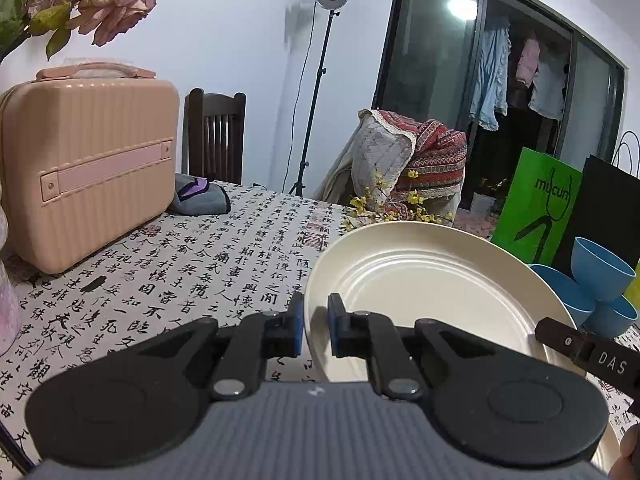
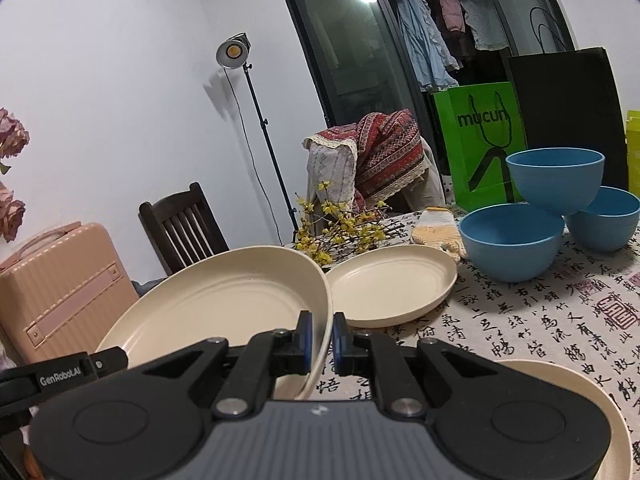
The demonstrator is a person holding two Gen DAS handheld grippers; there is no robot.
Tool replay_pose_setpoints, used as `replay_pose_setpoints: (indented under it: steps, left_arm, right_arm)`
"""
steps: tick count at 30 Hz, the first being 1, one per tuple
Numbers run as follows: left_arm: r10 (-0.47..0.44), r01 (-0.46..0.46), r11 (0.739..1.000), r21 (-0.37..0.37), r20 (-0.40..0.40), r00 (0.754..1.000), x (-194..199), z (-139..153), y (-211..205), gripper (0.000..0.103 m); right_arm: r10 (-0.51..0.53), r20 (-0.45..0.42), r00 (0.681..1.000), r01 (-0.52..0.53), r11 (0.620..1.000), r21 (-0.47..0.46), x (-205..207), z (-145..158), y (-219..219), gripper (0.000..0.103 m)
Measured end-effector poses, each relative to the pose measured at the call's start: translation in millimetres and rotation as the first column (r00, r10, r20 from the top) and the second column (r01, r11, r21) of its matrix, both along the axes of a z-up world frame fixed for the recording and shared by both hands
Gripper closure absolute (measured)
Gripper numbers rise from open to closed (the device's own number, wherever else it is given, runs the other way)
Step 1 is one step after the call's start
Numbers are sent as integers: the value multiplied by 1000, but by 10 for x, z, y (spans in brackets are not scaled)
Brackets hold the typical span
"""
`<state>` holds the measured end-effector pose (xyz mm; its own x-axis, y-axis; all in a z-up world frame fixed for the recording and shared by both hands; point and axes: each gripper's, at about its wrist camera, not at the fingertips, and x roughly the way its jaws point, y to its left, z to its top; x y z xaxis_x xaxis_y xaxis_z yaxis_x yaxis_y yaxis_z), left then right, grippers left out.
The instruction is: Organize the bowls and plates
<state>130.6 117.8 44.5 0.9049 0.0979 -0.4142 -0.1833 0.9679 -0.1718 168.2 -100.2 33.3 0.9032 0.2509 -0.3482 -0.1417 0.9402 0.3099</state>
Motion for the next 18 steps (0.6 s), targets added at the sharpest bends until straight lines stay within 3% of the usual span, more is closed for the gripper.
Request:
replay_pose_setpoints:
  steps: [18]
  left_arm:
    - [-12, 12, 1000, 10, 9, 1000, -117, -35, -141, 91]
  right_arm:
    - [-7, 3, 1000, 7, 1000, 12, -143, -43, -156, 93]
